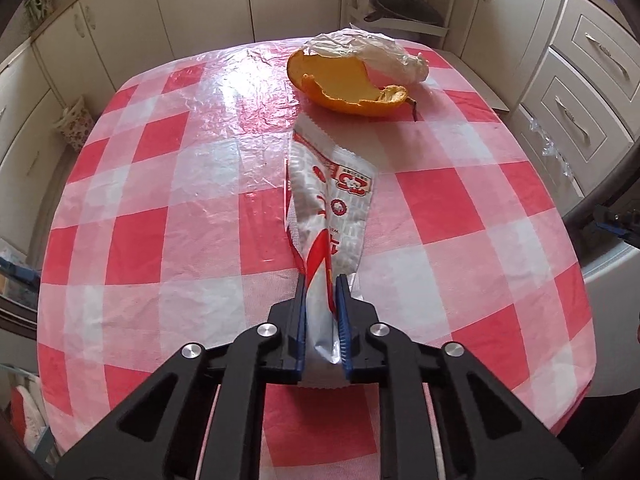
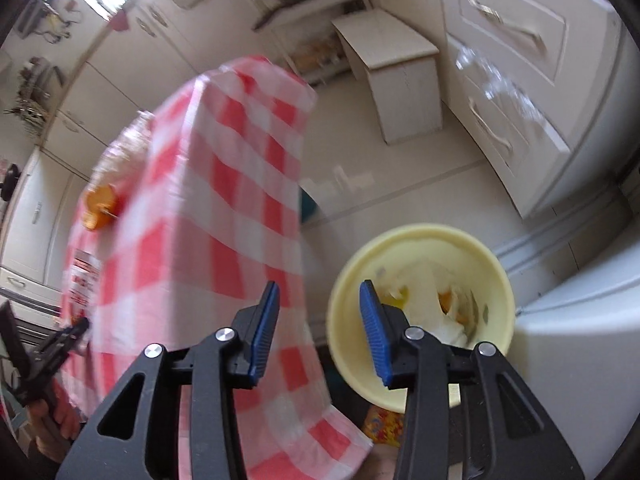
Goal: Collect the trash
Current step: 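Carry the M paper bag to the yellow basin and open the left tool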
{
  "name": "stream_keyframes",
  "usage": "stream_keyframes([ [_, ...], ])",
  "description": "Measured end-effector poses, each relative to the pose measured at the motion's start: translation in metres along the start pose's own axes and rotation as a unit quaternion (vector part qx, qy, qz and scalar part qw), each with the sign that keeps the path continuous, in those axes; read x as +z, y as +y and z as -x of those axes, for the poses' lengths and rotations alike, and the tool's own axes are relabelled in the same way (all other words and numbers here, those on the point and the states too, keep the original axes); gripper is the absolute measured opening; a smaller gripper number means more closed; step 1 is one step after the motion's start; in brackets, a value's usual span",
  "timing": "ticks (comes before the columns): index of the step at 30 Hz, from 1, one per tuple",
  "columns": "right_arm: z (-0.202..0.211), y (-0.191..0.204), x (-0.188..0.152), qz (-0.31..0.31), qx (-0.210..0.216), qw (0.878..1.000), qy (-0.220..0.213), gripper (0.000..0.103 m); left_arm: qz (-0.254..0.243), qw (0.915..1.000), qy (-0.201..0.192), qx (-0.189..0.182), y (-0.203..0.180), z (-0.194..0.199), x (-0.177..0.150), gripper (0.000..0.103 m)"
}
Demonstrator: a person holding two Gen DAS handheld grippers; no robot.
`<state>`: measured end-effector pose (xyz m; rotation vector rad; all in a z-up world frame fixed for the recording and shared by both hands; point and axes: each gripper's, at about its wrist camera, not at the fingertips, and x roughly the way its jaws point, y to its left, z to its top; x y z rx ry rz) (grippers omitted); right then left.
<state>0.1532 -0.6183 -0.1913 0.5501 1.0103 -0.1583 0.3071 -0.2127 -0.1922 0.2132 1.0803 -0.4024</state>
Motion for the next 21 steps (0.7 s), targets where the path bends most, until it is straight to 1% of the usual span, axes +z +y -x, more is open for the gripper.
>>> stream_keyframes([
  [1, 0.006, 0.006, 0.001, 0.007, 0.004, 1.0, -0.011, 0.041, 0.005, 1.0, -0.001, -0.007, 0.002, 0.001, 0.0, 0.008],
  [5, 0.031, 0.029, 0.008, 0.023, 0.04, 0.998, -0.051, 0.042, 0.005, 0.9988, -0.024, -0.043, -0.001, 0.016, 0.002, 0.008],
  [9, 0.044, 0.04, 0.012, 0.024, 0.07, 0.995, -0.071, 0.043, -0.011, 0.9958, -0.041, -0.081, -0.018, 0.03, 0.001, 0.008],
  [11, 0.051, 0.041, 0.014, 0.018, 0.086, 0.993, -0.079, 0.044, -0.029, 0.9931, -0.05, -0.102, -0.032, 0.04, -0.001, 0.008],
  [13, 0.06, 0.041, 0.016, 0.014, 0.095, 0.991, -0.091, 0.045, -0.036, 0.9892, -0.05, -0.133, -0.046, 0.048, -0.003, 0.008],
  [16, 0.079, 0.038, 0.018, 0.004, 0.109, 0.987, -0.115, 0.045, -0.031, 0.9821, -0.034, -0.183, -0.072, 0.052, -0.003, 0.008],
  [21, 0.118, 0.027, 0.024, -0.007, 0.117, 0.978, -0.172, 0.048, -0.038, 0.9664, -0.021, -0.253, -0.148, 0.056, -0.004, 0.008],
])
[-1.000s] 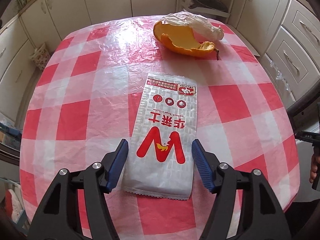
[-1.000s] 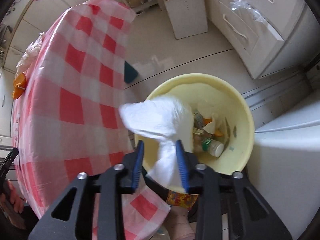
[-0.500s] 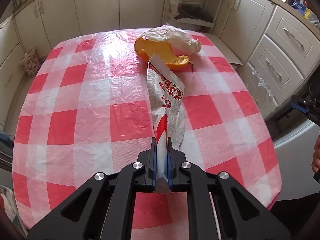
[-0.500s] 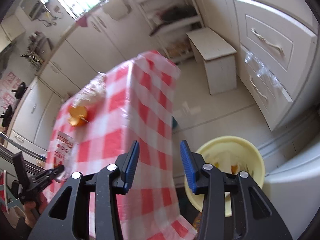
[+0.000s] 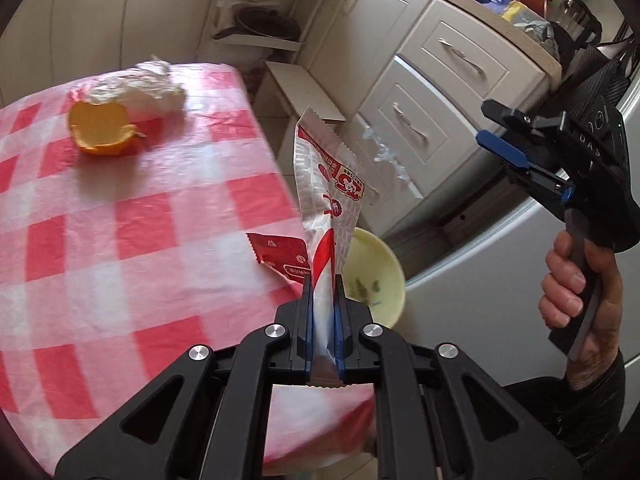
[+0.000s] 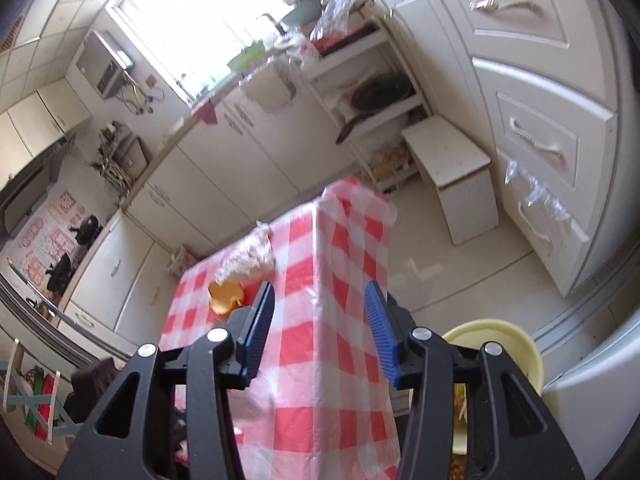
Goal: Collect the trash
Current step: 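Carry the M paper bag to the yellow basin and open the left tool, then grasp the clear plastic bag with the right tool while the left tool moves to the orange peel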
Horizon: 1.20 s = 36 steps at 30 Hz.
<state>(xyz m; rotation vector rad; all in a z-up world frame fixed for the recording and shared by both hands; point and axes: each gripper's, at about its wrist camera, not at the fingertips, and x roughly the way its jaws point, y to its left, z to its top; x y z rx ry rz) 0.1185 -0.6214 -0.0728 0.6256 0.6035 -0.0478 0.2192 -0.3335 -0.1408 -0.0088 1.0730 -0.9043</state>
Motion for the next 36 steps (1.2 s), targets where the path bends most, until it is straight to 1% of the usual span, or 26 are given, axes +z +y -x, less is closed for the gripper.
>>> stream_keyframes([
  [2, 0.007, -0.004, 0.005, -0.006, 0.003, 1.0, -0.011, 0.048, -0.006, 0.9999, 0.007, -0.014, -0.032, -0.023, 0.003, 0.008],
  [4, 0.013, -0.009, 0.009, -0.015, 0.009, 1.0, -0.02, 0.048, -0.009, 0.9995, 0.023, -0.022, -0.057, -0.049, 0.004, 0.008],
  [7, 0.017, -0.016, 0.015, -0.028, 0.011, 0.999, -0.031, 0.048, 0.004, 0.9978, 0.063, -0.02, -0.083, -0.099, 0.004, 0.008],
  [9, 0.018, -0.017, 0.018, -0.031, 0.014, 0.999, -0.036, 0.048, 0.012, 0.9957, 0.092, -0.003, -0.095, -0.136, 0.003, 0.008],
  [11, 0.02, -0.017, 0.022, -0.031, 0.017, 0.999, -0.041, 0.048, 0.021, 0.9929, 0.115, 0.021, -0.101, -0.166, 0.0, 0.008],
  [14, 0.025, -0.016, 0.026, -0.027, 0.024, 0.998, -0.049, 0.048, 0.04, 0.9866, 0.148, 0.056, -0.102, -0.204, -0.004, 0.009],
  [15, 0.025, -0.015, 0.027, -0.025, 0.023, 0.998, -0.05, 0.048, 0.048, 0.9834, 0.163, 0.063, -0.101, -0.216, -0.006, 0.016],
  [16, 0.025, -0.016, 0.028, -0.025, 0.022, 0.998, -0.051, 0.049, 0.051, 0.9816, 0.173, 0.063, -0.101, -0.223, -0.007, 0.027],
  [17, 0.024, -0.017, 0.029, -0.028, 0.025, 0.998, -0.051, 0.049, 0.048, 0.9805, 0.178, 0.068, -0.102, -0.227, -0.008, 0.032],
  [18, 0.023, -0.019, 0.029, -0.033, 0.028, 0.998, -0.05, 0.049, 0.042, 0.9803, 0.177, 0.075, -0.103, -0.228, -0.007, 0.041],
  [19, 0.023, -0.02, 0.03, -0.038, 0.03, 0.998, -0.049, 0.049, 0.037, 0.9807, 0.176, 0.078, -0.105, -0.227, -0.007, 0.049],
  [21, 0.022, -0.022, 0.031, -0.043, 0.033, 0.997, -0.05, 0.049, 0.032, 0.9816, 0.172, 0.076, -0.104, -0.22, -0.005, 0.055],
  [23, 0.023, -0.02, 0.031, -0.043, 0.034, 0.997, -0.053, 0.052, 0.029, 0.9829, 0.167, 0.072, -0.103, -0.209, -0.003, 0.057],
  [25, 0.024, -0.018, 0.032, -0.042, 0.036, 0.997, -0.057, 0.055, 0.026, 0.9857, 0.155, 0.063, -0.102, -0.189, 0.002, 0.059],
  [27, 0.023, -0.015, 0.032, -0.043, 0.038, 0.997, -0.06, 0.055, 0.012, 0.9898, 0.131, 0.054, -0.098, -0.158, 0.006, 0.062],
  [29, 0.02, -0.012, 0.032, -0.045, 0.04, 0.996, -0.06, 0.056, 0.0, 0.9926, 0.108, 0.055, -0.089, -0.127, 0.007, 0.066],
  [31, 0.013, -0.007, 0.03, -0.043, 0.041, 0.997, -0.055, 0.056, -0.006, 0.9943, 0.084, 0.066, -0.072, -0.089, 0.005, 0.07],
  [33, -0.001, 0.003, 0.027, -0.037, 0.047, 0.997, -0.037, 0.056, -0.003, 0.9943, 0.064, 0.086, -0.047, -0.052, 0.003, 0.072],
  [36, -0.034, 0.029, 0.014, -0.009, 0.058, 0.998, 0.008, 0.061, 0.022, 0.9914, 0.042, 0.122, 0.0, -0.008, 0.004, 0.073],
])
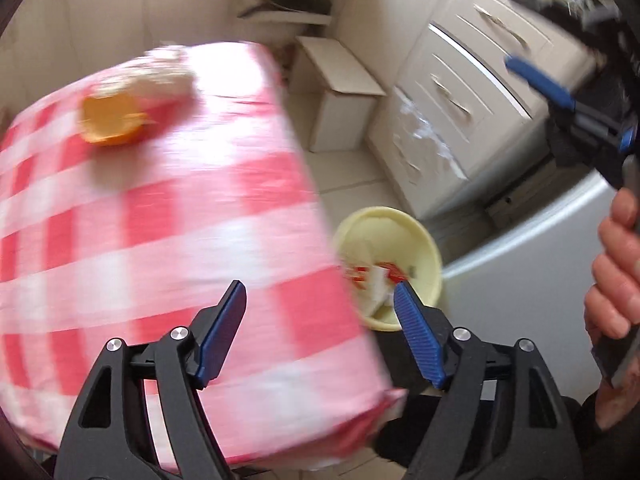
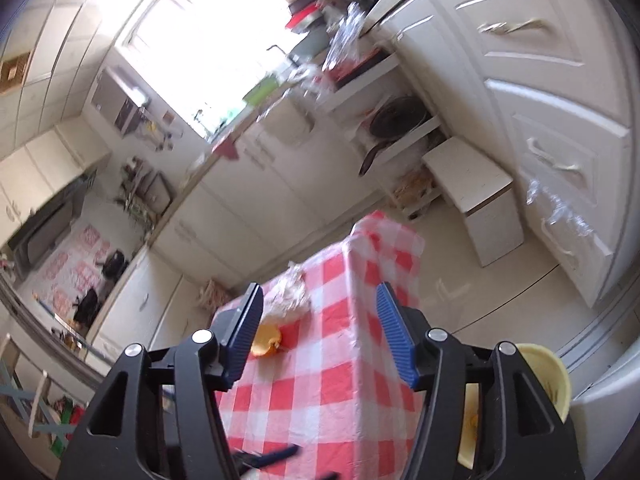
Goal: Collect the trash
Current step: 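Grasp the clear plastic bag with the right tool while the left tool moves to the orange peel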
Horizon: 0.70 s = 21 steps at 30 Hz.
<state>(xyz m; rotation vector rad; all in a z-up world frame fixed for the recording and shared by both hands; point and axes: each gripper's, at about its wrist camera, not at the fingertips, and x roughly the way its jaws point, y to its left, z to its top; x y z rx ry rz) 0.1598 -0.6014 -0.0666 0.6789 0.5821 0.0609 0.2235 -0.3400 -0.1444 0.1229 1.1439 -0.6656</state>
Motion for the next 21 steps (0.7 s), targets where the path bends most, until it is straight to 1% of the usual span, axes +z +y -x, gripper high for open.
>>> stream_keyframes([
  [2, -0.028, 0.016, -0.012, 0.015, 0.011, 0.999, 0.034, 0.061, 0.03, 0.9992, -0.009, 0.023, 0.041, 0.016, 0.002, 0.073],
  [3, -0.042, 0.024, -0.019, 0.025, 0.014, 0.998, 0.05, 0.061, 0.054, 0.9979, -0.013, 0.034, 0.065, 0.022, 0.004, 0.073],
  [4, -0.057, 0.032, -0.026, 0.038, 0.011, 0.997, 0.064, 0.061, 0.074, 0.9965, -0.016, 0.037, 0.081, 0.025, 0.007, 0.073],
  [5, -0.076, 0.041, -0.033, 0.051, 0.004, 0.995, 0.082, 0.061, 0.105, 0.9937, -0.021, 0.033, 0.104, 0.029, 0.012, 0.073],
  [6, -0.089, 0.046, -0.036, 0.055, 0.004, 0.994, 0.093, 0.061, 0.124, 0.9916, -0.024, 0.029, 0.118, 0.029, 0.017, 0.073],
  [7, -0.103, 0.052, -0.039, 0.062, 0.007, 0.993, 0.103, 0.061, 0.152, 0.9876, -0.027, 0.026, 0.136, 0.028, 0.023, 0.073],
  [9, -0.131, 0.067, -0.042, 0.09, 0.002, 0.99, 0.112, 0.061, 0.19, 0.9811, -0.034, 0.021, 0.16, 0.021, 0.034, 0.073],
  [12, -0.163, 0.074, -0.039, 0.091, 0.0, 0.989, 0.113, 0.069, 0.226, 0.9732, -0.038, 0.018, 0.185, 0.004, 0.051, 0.073],
  [14, -0.183, 0.075, -0.033, 0.087, 0.004, 0.99, 0.108, 0.072, 0.237, 0.9706, -0.038, 0.015, 0.192, -0.009, 0.06, 0.073],
  [20, -0.249, 0.057, -0.013, 0.05, 0.0, 0.992, 0.113, 0.077, 0.234, 0.9712, -0.034, 0.026, 0.204, -0.051, 0.09, 0.073],
  [21, -0.258, 0.054, -0.012, 0.043, -0.001, 0.992, 0.116, 0.077, 0.232, 0.9714, -0.045, 0.028, 0.204, -0.054, 0.094, 0.078],
])
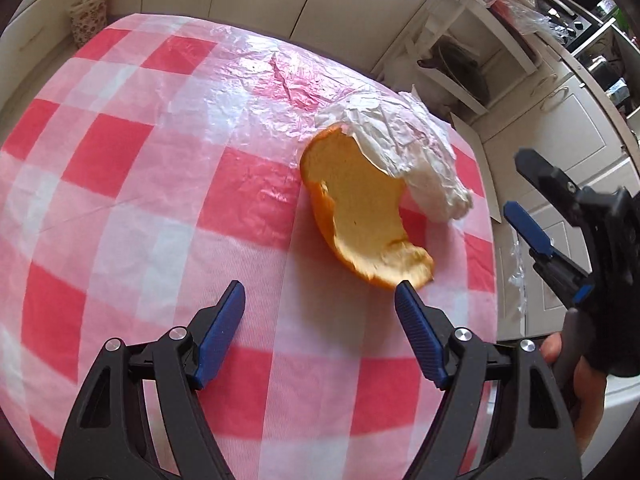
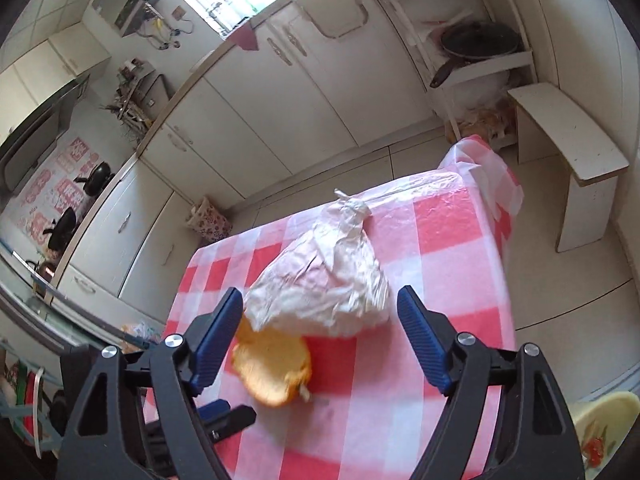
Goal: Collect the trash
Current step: 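Grasp the clear plastic bag with the right tool while the left tool moves to the orange peel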
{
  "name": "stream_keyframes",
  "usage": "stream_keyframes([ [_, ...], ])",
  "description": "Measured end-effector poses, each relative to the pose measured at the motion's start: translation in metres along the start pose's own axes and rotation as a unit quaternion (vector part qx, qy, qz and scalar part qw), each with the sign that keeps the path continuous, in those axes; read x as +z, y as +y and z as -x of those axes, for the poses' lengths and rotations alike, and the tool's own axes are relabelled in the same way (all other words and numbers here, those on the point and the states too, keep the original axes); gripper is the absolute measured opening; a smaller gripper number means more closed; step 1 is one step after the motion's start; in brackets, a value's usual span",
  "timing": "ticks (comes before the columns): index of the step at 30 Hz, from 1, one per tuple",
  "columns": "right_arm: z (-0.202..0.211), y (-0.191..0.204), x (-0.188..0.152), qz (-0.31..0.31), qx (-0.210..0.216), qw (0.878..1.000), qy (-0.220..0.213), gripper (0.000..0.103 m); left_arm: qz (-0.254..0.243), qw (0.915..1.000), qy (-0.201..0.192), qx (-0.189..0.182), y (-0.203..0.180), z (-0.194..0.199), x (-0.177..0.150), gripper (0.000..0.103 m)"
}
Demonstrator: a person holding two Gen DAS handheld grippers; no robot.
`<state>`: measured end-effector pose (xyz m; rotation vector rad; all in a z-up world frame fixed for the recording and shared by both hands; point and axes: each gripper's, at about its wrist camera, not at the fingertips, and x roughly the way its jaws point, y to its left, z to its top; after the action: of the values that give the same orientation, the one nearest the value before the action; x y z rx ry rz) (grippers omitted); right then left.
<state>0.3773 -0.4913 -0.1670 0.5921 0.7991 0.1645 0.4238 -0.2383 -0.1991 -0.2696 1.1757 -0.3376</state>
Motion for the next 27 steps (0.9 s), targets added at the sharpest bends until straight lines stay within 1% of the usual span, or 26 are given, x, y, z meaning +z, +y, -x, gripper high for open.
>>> stream_keyframes([
  [2, -0.014, -0.004, 0.004, -0.015, 0.005, 1.0, 0.006, 0.077, -0.004, 0.9999, -0.007, 0.008, -0.005, -0.005, 0.006, 0.079],
  [5, -0.031, 0.004, 0.008, -0.009, 0.018, 1.0, 0.016, 0.077, 0.001, 0.9999, -0.013, 0.0, -0.009, -0.012, 0.016, 0.078],
  [7, -0.042, 0.013, 0.007, 0.005, 0.034, 0.999, 0.03, 0.077, -0.008, 0.9998, -0.017, 0.008, -0.011, -0.016, 0.023, 0.057],
  [8, -0.046, 0.016, 0.006, 0.01, 0.038, 0.999, 0.037, 0.077, -0.016, 0.9996, -0.019, 0.014, -0.013, -0.017, 0.025, 0.051],
  [9, -0.05, 0.02, 0.003, 0.014, 0.044, 0.998, 0.047, 0.076, -0.025, 0.9994, -0.018, 0.017, -0.014, -0.019, 0.026, 0.033],
  [10, -0.055, 0.024, 0.0, 0.018, 0.05, 0.997, 0.058, 0.063, -0.028, 0.9994, -0.013, 0.018, -0.012, -0.019, 0.026, 0.015],
  [11, -0.06, 0.029, -0.005, 0.024, 0.055, 0.995, 0.078, 0.045, -0.026, 0.9995, -0.009, 0.017, -0.009, -0.017, 0.026, 0.013],
  [12, -0.062, 0.034, -0.011, 0.03, 0.057, 0.994, 0.089, 0.04, -0.025, 0.9995, -0.01, 0.018, -0.006, -0.015, 0.024, 0.01],
  [14, -0.063, 0.044, -0.023, 0.045, 0.073, 0.99, 0.113, 0.016, -0.03, 0.9992, -0.008, 0.024, 0.001, -0.006, 0.018, 0.008],
  [16, -0.058, 0.06, -0.037, 0.076, 0.073, 0.986, 0.128, 0.013, -0.036, 0.9989, -0.003, 0.03, 0.008, 0.005, 0.009, 0.007],
  [17, -0.054, 0.066, -0.043, 0.087, 0.075, 0.984, 0.133, 0.01, -0.042, 0.9984, -0.001, 0.038, 0.013, 0.012, 0.004, 0.007],
  [19, -0.038, 0.079, -0.056, 0.108, 0.08, 0.981, 0.137, 0.007, -0.054, 0.9974, 0.002, 0.048, 0.026, 0.031, -0.009, 0.006],
  [21, -0.023, 0.085, -0.065, 0.117, 0.083, 0.98, 0.136, 0.007, -0.069, 0.9957, 0.005, 0.062, 0.04, 0.052, -0.024, 0.006],
  [24, 0.006, 0.091, -0.082, 0.126, 0.083, 0.98, 0.132, 0.007, -0.081, 0.9939, 0.012, 0.074, 0.063, 0.081, -0.043, 0.006],
  [27, 0.026, 0.099, -0.103, 0.146, 0.076, 0.976, 0.142, 0.007, -0.098, 0.9924, 0.015, 0.073, 0.084, 0.108, -0.061, 0.006],
])
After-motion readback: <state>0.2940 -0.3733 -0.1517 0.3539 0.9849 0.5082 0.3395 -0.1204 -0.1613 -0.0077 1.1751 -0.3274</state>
